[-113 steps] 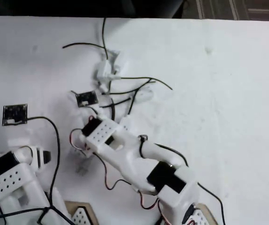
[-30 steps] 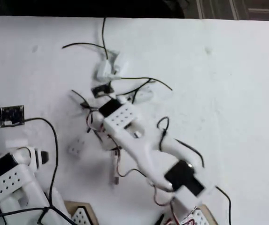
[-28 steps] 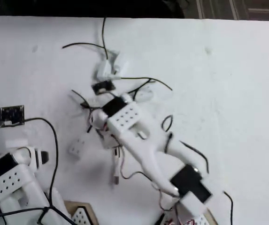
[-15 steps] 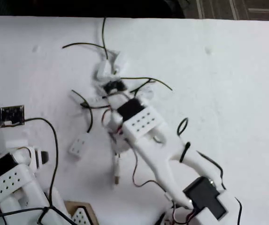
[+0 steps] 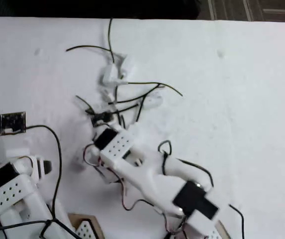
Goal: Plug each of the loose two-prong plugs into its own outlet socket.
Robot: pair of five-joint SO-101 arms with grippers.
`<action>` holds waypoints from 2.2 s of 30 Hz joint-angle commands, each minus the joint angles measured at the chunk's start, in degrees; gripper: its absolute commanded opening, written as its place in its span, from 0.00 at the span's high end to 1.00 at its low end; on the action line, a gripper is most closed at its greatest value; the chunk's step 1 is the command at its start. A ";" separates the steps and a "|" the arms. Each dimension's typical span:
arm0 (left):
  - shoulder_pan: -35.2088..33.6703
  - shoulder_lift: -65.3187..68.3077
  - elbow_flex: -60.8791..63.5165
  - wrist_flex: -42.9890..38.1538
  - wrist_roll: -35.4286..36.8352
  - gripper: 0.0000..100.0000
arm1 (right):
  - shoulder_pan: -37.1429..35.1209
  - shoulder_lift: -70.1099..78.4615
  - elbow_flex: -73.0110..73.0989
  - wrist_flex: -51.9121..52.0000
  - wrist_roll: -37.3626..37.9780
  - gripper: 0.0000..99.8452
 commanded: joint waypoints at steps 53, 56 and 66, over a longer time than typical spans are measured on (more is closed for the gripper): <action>-0.48 -1.10 0.62 -2.11 0.09 0.74 | -6.90 7.96 -2.02 -8.84 -0.18 0.81; -0.48 -1.10 0.62 -2.37 0.09 0.74 | -6.90 9.54 -2.29 -8.57 -0.26 0.81; -0.48 -1.10 0.70 -2.29 0.09 0.74 | -5.41 5.85 -2.29 -2.86 0.88 0.98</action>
